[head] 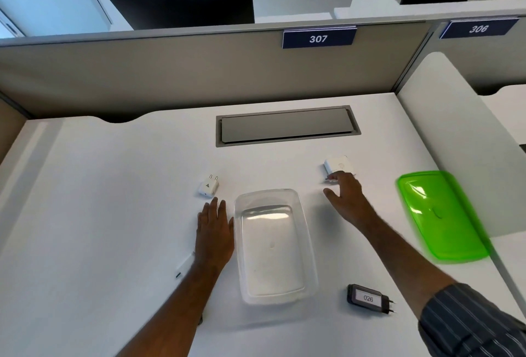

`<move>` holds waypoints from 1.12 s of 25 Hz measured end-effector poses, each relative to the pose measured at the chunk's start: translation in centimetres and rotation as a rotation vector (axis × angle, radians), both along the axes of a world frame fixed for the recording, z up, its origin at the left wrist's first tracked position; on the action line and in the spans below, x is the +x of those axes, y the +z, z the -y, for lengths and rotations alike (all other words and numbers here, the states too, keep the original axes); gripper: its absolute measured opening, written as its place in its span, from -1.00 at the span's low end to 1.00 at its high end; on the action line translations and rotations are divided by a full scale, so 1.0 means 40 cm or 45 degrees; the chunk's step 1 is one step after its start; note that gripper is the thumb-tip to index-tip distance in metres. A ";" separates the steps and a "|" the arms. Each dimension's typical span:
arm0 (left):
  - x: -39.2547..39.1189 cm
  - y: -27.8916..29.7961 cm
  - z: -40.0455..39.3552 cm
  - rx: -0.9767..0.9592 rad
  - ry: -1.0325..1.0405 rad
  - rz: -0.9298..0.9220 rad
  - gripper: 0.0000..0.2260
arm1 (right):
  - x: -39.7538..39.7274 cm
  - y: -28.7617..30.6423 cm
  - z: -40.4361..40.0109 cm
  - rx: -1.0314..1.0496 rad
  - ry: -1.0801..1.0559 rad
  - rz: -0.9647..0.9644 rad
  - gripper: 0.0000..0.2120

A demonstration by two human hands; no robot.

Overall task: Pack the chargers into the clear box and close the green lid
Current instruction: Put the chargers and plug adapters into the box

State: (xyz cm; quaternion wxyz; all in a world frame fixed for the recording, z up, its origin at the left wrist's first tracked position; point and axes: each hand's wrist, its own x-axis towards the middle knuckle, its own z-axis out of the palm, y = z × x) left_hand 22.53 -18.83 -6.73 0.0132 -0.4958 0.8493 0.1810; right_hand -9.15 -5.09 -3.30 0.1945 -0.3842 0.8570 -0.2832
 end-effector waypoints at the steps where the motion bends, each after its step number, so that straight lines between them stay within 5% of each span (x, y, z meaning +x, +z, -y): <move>1: -0.003 -0.009 0.003 -0.008 -0.036 0.057 -0.43 | -0.022 -0.004 0.009 0.039 0.029 -0.095 -0.61; 6: -0.004 -0.025 0.008 0.003 -0.044 0.188 -0.35 | -0.130 -0.017 0.062 0.351 0.172 -0.389 -0.24; 10: 0.008 -0.038 0.008 -0.004 -0.050 0.240 -0.37 | -0.207 -0.028 0.099 0.597 0.322 -0.392 -0.10; 16: 0.018 -0.060 0.017 -0.052 -0.062 0.230 -0.24 | -0.243 -0.054 0.133 0.619 0.348 -0.271 -0.16; 28: 0.026 -0.062 0.032 0.114 -0.011 0.176 -0.41 | -0.182 0.020 0.086 0.506 0.357 -0.207 -0.26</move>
